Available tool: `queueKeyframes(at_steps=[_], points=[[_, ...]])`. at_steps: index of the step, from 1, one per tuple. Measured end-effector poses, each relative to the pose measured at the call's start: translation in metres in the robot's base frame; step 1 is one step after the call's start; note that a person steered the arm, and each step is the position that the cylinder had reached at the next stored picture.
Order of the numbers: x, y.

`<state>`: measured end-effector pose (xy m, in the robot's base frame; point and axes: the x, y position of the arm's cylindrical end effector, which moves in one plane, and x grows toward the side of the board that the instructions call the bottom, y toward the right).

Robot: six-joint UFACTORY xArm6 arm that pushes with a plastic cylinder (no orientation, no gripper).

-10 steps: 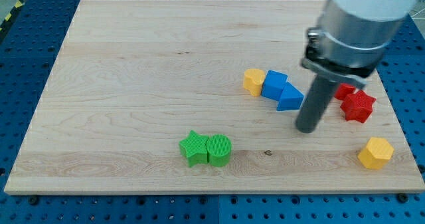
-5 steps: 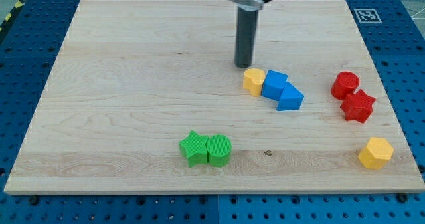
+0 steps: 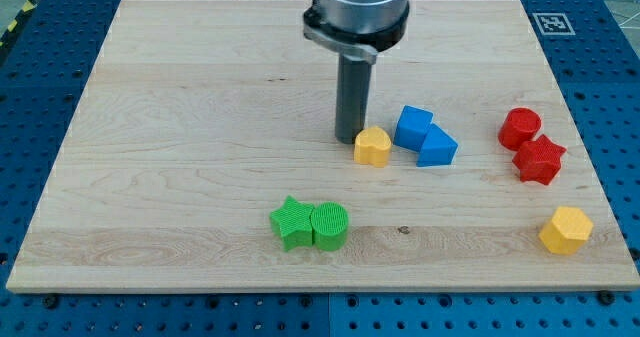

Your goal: Move the yellow heart to the yellow hexagon

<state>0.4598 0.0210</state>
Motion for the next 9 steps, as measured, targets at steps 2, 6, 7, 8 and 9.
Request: queueKeyframes(at_steps=[2,6,7,8,9], points=[[0.009,0.02],[0.024,0.065],[0.033,0.07],[0.046,0.07],[0.062,0.07]])
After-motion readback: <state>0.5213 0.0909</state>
